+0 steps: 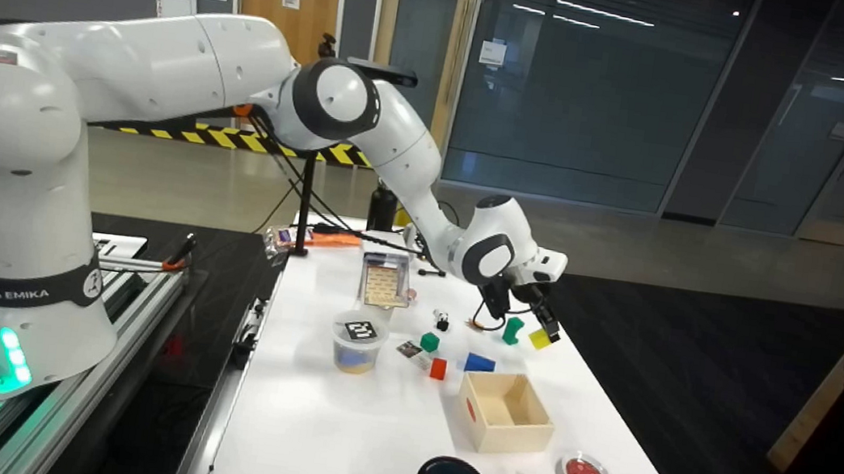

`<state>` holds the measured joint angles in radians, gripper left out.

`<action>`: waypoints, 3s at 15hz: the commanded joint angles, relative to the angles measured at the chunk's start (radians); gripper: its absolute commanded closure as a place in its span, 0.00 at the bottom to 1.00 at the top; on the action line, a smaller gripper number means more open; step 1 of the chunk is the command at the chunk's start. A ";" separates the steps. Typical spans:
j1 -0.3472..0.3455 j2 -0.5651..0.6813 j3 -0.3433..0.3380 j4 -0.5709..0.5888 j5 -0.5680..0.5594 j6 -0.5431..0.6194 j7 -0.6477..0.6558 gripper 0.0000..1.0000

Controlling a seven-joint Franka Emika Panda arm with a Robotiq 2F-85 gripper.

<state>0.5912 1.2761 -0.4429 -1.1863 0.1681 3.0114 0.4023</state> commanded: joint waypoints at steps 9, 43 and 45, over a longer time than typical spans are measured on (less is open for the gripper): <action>-0.032 -0.022 0.018 0.041 -0.123 -0.173 0.015 0.91; -0.248 0.000 0.372 0.336 -0.179 -0.701 -0.329 0.00; -0.253 0.005 0.388 0.351 -0.177 -0.713 -0.385 0.00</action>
<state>0.3530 1.2664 -0.0854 -0.8806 -0.0092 2.3400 0.0983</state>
